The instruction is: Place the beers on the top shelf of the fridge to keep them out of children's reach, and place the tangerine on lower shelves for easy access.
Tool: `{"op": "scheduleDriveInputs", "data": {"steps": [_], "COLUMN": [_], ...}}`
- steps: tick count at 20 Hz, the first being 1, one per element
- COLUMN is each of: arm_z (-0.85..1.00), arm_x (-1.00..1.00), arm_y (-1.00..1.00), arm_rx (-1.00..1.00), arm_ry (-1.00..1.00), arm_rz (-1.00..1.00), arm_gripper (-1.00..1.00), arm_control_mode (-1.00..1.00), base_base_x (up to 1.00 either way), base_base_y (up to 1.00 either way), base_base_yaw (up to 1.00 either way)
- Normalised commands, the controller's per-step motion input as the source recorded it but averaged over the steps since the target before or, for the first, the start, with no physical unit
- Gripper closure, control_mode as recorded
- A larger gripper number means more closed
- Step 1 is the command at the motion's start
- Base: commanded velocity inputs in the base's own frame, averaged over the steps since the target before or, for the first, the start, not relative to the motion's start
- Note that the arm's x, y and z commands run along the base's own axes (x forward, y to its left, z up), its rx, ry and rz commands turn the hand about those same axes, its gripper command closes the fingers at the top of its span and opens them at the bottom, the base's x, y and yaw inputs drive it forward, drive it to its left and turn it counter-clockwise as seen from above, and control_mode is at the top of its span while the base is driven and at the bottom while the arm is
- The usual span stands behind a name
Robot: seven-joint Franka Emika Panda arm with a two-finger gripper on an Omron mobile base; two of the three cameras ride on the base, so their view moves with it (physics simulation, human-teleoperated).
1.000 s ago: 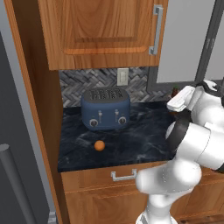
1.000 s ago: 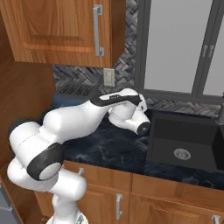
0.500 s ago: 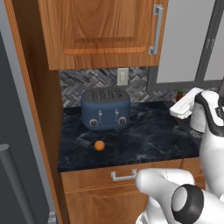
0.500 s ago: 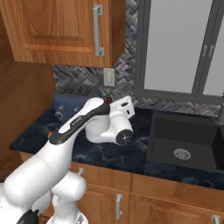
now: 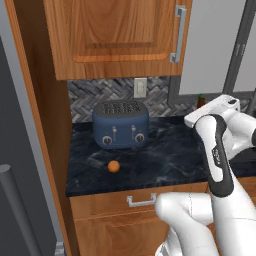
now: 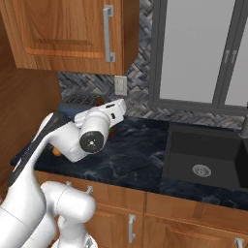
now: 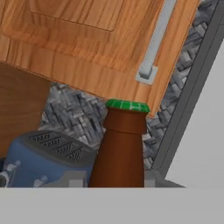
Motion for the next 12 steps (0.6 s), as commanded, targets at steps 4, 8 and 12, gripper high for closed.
{"op": "scheduleDriveInputs", "data": {"steps": [4,8,12], "arm_z": [0.74,0.42,0.13], "arm_x": [-0.31,-0.39,-0.41], "arm_y": [0.19,0.16,0.29], "arm_rx": [0.00,0.02,0.09], "arm_ry": [0.15,0.11,0.08], "arm_rz": [-0.03,-0.01,-0.04], "arm_gripper": [1.00,1.00,1.00], "arm_control_mode": [-1.00,-1.00,-1.00], "base_base_x": [0.00,0.00,0.00], "base_base_y": [0.00,0.00,0.00], "base_base_yaw": [0.00,0.00,0.00]}}
